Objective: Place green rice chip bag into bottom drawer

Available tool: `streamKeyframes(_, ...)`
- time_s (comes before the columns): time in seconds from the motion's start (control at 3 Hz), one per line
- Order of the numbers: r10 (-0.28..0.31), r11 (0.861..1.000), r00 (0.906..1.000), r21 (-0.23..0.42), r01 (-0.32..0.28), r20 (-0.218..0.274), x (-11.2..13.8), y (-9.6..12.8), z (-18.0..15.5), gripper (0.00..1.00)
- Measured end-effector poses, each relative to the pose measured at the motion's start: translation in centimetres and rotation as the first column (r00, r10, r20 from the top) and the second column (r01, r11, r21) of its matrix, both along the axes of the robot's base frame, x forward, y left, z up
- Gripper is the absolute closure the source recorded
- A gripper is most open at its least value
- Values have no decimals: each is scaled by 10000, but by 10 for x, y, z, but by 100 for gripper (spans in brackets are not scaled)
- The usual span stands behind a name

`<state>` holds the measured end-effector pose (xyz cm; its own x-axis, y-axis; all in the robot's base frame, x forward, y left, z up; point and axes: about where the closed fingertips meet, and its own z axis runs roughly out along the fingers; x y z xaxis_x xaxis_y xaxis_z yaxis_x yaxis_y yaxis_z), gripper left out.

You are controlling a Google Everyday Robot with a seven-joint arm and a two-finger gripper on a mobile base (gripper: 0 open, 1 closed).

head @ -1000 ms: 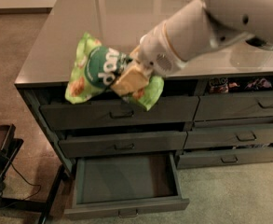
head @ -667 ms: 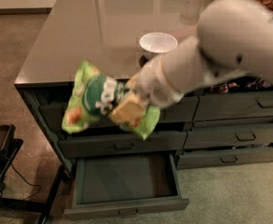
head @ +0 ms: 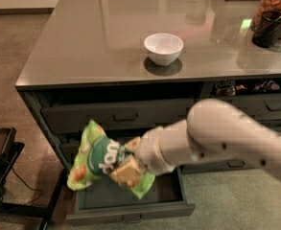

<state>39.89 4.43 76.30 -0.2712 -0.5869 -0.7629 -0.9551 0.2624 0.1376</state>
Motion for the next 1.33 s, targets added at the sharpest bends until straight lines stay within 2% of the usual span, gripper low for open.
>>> streamKeyframes(0.33, -69, 9999, 9992, -92, 65, -391, -14, 0, -36, 100)
streamKeyframes(0.67, -69, 9999, 9992, -93, 65, -391, -14, 0, -36, 100)
streamKeyframes(1.0, -182, 9997, 9989, -167, 175, -426, -12, 1, -71, 100)
streamKeyframes(1.33, -226, 9997, 9997, -59, 225, -95, -6, 10, -127, 100)
